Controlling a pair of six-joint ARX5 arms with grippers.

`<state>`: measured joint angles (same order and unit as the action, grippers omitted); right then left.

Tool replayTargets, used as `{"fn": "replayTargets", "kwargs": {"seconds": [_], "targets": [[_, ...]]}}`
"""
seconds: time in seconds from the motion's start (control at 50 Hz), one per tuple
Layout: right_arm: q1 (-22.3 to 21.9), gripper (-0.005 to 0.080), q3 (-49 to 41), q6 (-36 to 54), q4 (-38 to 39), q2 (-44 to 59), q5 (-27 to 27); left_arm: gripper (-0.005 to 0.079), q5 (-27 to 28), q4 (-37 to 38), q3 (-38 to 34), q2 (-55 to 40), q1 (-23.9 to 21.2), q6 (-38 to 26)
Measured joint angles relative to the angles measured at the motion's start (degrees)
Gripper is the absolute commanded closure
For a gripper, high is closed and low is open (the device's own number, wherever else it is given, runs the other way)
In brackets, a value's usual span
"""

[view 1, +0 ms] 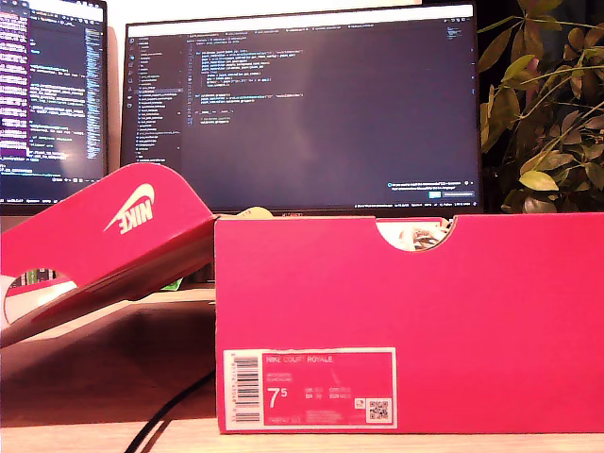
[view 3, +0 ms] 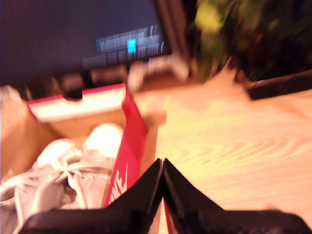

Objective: Close the red shoebox by pushing the lid with your left arm and holding the box in place with your right arm

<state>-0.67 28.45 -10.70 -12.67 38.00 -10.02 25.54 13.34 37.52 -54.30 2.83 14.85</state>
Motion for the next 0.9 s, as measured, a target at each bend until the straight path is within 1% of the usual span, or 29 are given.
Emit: {"fn": "replayTargets", "kwargs": {"seconds": [0.2,0.28,0.3,0.44,0.56,0.64,0.76,0.9], "targets": [[0.0,0.0764,7.1,4.6,0.1,12.9,-0.3,0.0762,5.1,3.4,4.0,-11.9,4.9,-1.6],[0.0,0.0764,8.9,5.3,0.0,17.3,-1.7,0.0762,6.8,5.3,5.3,-16.2,6.3,-2.2],[0.0,0.0764,9.2,5.3,-0.1,18.3,-1.9,0.0762,7.2,5.8,5.6,-17.3,6.6,-3.2],[0.0,0.0764,11.4,6.3,-0.2,25.6,-4.1,0.0762,8.3,7.3,7.1,-24.2,7.2,-5.5],[0.7,0.0764,12.0,6.3,0.0,31.3,-4.7,0.0762,8.6,8.6,7.8,-28.2,7.2,-5.9],[2.1,0.0764,12.0,6.8,0.1,35.0,-4.6,0.0762,8.9,10.0,8.2,-30.3,7.2,-6.4],[5.6,0.0764,12.0,7.6,0.6,39.5,-4.7,0.0762,8.9,12.2,9.6,-33.2,7.2,-7.7],[9.7,0.0764,12.0,7.6,3.0,41.5,-4.7,0.0762,9.0,14.0,10.6,-34.5,7.2,-8.4]]}}
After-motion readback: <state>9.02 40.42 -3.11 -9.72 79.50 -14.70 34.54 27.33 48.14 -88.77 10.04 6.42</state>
